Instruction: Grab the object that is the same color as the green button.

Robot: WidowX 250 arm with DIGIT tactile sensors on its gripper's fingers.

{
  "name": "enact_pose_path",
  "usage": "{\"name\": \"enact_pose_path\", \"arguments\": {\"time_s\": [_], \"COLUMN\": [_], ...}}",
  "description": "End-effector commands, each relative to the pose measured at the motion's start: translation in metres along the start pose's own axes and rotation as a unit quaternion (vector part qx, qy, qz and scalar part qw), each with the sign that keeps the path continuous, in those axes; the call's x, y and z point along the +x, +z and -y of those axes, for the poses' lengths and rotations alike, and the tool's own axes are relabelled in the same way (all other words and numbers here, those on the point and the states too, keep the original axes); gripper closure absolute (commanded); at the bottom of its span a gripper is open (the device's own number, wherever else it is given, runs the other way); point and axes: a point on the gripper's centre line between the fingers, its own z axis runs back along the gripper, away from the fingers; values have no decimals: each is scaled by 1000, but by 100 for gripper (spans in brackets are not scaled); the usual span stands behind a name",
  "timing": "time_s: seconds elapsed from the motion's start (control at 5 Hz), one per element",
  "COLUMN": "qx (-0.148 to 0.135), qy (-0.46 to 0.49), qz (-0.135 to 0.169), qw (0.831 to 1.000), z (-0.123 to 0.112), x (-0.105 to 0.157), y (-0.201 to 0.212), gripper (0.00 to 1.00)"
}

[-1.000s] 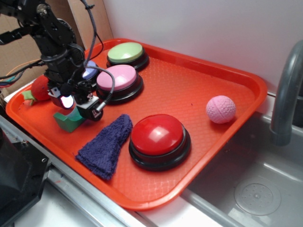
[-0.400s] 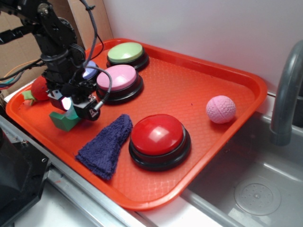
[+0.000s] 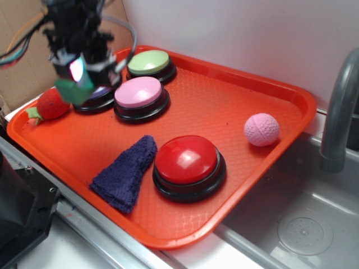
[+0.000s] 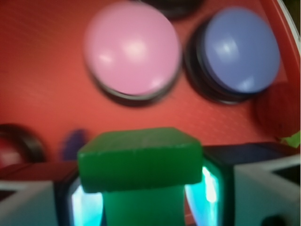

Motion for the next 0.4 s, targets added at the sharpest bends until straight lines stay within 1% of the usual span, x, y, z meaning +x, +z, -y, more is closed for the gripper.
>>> {"name": "enact_pose_path", "arguments": {"time_s": [0.0, 0.2], "qx": [-38, -7], "qy": [-41, -48], "qz": [38, 42], "qw": [998, 998], "z": [54, 54], "x": [3, 1], "y": [80, 73], "gripper": [100, 100]}}
